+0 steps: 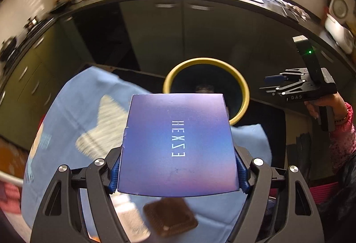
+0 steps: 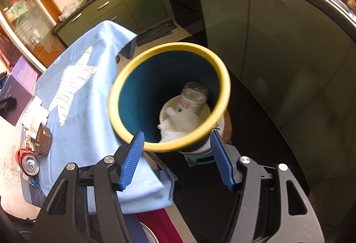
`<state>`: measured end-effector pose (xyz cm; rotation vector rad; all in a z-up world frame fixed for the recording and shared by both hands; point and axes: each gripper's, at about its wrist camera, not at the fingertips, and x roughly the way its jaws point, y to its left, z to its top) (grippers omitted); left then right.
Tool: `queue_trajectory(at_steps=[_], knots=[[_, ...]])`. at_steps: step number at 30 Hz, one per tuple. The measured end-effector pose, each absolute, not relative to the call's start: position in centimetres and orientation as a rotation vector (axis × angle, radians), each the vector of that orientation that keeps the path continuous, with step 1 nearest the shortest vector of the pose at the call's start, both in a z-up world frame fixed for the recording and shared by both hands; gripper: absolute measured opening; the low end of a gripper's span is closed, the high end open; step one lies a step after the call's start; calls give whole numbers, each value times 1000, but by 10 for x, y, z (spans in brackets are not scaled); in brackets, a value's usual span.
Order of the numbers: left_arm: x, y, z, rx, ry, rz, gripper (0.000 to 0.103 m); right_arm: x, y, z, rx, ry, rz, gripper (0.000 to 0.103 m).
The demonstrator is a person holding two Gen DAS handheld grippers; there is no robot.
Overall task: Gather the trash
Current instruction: 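Carry the purple box over the bin and open the left gripper, then move the right gripper to the brown plastic tray and grasp it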
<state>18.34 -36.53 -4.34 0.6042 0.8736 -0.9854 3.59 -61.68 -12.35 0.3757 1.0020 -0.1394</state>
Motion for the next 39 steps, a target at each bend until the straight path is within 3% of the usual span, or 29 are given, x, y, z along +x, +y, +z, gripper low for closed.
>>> queue_trajectory(at_steps=[15,19,28,39], knots=[[214,-536,-108,725,927,-1047,76,5,-673,-149,479,1005,-219,59],[227,-550,-120,723,951,-1013,82,6,-675,-149,481,1008,-219,59],[219,-487,-65,597,891,-1022,89,13,-664,-146,465,1009,-195,60],[187,-335,1,417,781,-899,98,27,-637,-140,414,1016,-145,60]])
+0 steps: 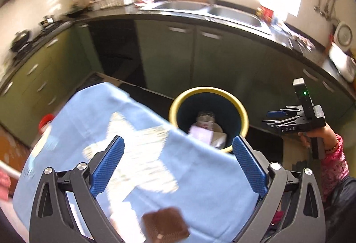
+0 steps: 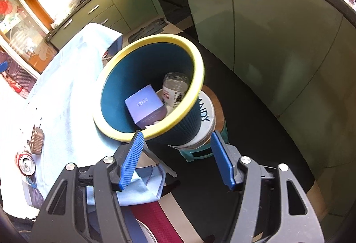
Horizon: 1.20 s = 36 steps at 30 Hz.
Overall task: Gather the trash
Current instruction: 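Move the right gripper to the brown plastic tray and grasp it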
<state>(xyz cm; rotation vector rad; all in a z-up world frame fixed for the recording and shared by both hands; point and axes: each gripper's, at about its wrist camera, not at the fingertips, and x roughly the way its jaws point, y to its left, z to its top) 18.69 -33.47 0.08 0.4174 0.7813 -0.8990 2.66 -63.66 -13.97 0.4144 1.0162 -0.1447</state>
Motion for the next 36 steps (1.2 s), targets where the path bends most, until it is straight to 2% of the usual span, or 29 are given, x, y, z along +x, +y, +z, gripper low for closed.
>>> queue_trajectory(at_steps=[8,16,27,29,33,36], knots=[[179,-220,-4,254,780,-739,98,50,-593,-133,327,1053,-67,60],[154,-130,-17,156,744,-586,98,93,-510,-105,135,1076,94,60],[127,-39,-38,87,683,-394,98,137,-382,-81,-98,1125,379,60],[125,-24,-45,57,690,-376,98,144,-363,-84,-144,1136,402,56],[122,-6,-57,11,704,-336,98,158,-332,-94,-231,1181,444,37],[118,4,-66,-18,714,-297,98,169,-318,-106,-276,1221,457,32]])
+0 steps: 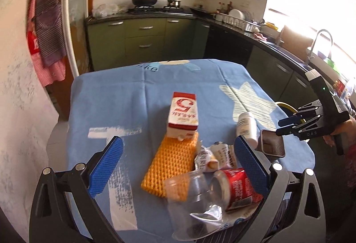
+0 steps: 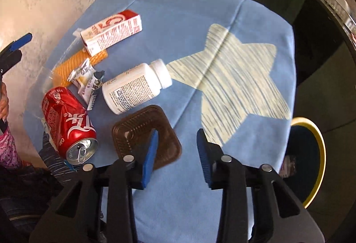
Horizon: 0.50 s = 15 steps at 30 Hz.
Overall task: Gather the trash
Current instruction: 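Move the right gripper to the brown plastic tray and grasp it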
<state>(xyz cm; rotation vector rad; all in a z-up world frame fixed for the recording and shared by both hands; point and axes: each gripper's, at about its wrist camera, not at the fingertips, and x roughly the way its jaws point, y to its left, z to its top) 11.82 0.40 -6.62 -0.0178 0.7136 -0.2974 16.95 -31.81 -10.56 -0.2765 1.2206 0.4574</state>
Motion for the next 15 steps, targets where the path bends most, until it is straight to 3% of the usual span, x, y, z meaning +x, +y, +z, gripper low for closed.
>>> queue_trajectory(at_steps=[4,9,13,15], knots=[[115,14,-73,-46,716,-258,98,178,-309,-118,-317,1256,457,25],[116,23,-76,-94,720,-254,98,183,-306,-126,-330,1279,460,24],[116,23,-78,-94,724,-252,98,184,-305,-133,-336,1288,457,8],[116,21,-77,-93,726,-254,98,183,-306,-135,-331,1283,453,6]])
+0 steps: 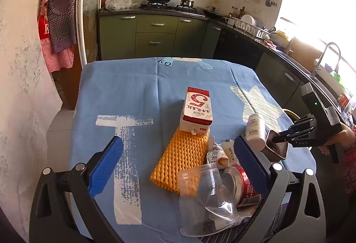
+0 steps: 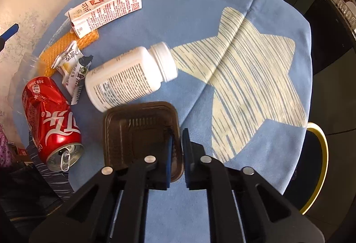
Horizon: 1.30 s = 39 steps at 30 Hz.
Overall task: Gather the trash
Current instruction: 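Move the right gripper to the brown plastic tray and grasp it, then carry the brown tray over the bin and open the right gripper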
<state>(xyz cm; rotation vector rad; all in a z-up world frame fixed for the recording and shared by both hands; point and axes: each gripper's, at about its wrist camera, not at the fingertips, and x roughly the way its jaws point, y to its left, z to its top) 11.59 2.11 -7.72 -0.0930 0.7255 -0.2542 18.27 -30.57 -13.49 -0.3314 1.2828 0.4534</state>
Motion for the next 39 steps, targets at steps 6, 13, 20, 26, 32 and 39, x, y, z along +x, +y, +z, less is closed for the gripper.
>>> queue_trajectory(at_steps=[6,13,20,26,32,39], knots=[[116,17,-77,-86,726,-257,98,173,-310,-126,-327,1245,438,5],[112,16,-73,-83,715,-255,98,162,-328,-118,-286,1225,414,4],[110,11,-66,-67,702,-262,98,154,-363,-107,-219,1195,359,4],[110,1,-63,-51,700,-274,98,147,-422,-97,-120,1161,237,4],[113,-10,-62,-38,700,-298,98,142,-504,-99,-14,1137,26,4],[116,-22,-63,-17,708,-324,98,142,-578,-126,75,1170,-191,9]])
